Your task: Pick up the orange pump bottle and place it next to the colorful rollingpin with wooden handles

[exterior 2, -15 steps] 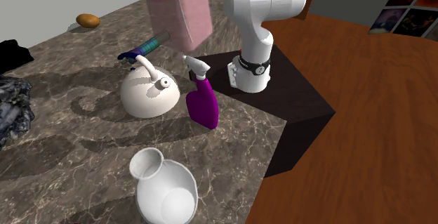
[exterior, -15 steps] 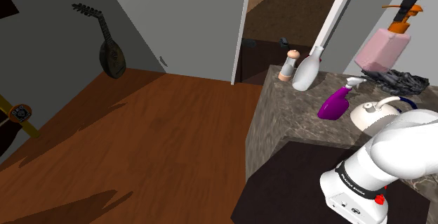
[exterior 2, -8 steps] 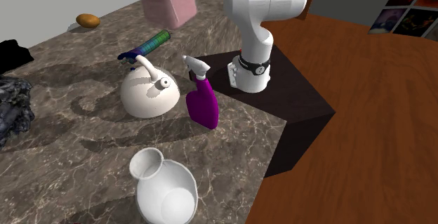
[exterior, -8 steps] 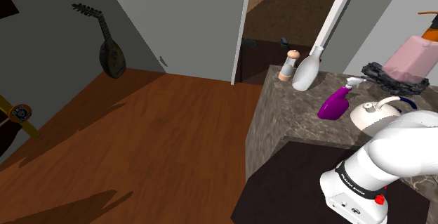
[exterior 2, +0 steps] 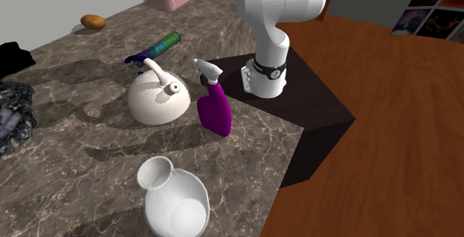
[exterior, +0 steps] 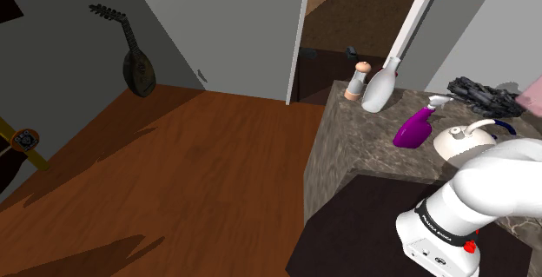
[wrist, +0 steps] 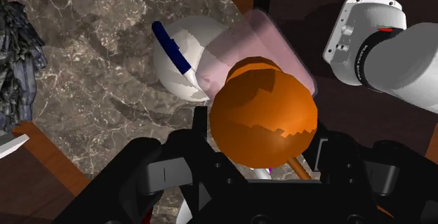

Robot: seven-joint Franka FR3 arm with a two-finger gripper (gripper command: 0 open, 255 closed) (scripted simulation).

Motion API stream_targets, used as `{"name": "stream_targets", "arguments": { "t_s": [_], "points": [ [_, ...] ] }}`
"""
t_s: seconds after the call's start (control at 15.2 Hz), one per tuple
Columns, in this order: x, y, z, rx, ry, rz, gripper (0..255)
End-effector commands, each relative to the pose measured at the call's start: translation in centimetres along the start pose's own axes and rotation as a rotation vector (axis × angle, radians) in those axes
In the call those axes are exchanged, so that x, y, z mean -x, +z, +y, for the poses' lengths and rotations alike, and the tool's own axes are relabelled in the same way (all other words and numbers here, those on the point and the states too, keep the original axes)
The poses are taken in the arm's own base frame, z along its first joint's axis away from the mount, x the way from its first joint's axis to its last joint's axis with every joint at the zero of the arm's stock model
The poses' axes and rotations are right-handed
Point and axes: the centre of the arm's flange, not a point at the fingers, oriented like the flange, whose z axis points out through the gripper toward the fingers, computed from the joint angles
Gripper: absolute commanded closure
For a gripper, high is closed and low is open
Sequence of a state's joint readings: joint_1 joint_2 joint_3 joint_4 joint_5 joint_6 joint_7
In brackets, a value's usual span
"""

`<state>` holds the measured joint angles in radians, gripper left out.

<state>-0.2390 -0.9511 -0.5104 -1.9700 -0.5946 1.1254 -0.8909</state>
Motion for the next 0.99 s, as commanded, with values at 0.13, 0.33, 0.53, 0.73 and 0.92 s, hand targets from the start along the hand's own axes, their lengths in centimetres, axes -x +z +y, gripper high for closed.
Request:
{"name": "stream_targets", "arguments": {
  "t_s": [0.13, 0.33, 0.53, 0.73, 0.92],
  "points": [
    [5.5, 0.7, 0.5, 0.0, -0.001, 0.0, 255],
    [9.4, 1.1, 1.0, 0.0, -0.001, 0.0, 255],
    [13.3, 1.5, 1.4, 0.0, -0.001, 0.0, 255],
    [17.2, 1.9, 1.9, 0.0, -0.001, 0.0, 255],
    [21.2, 2.3, 2.4, 0.0, -0.001, 0.0, 255]
  ]
}}
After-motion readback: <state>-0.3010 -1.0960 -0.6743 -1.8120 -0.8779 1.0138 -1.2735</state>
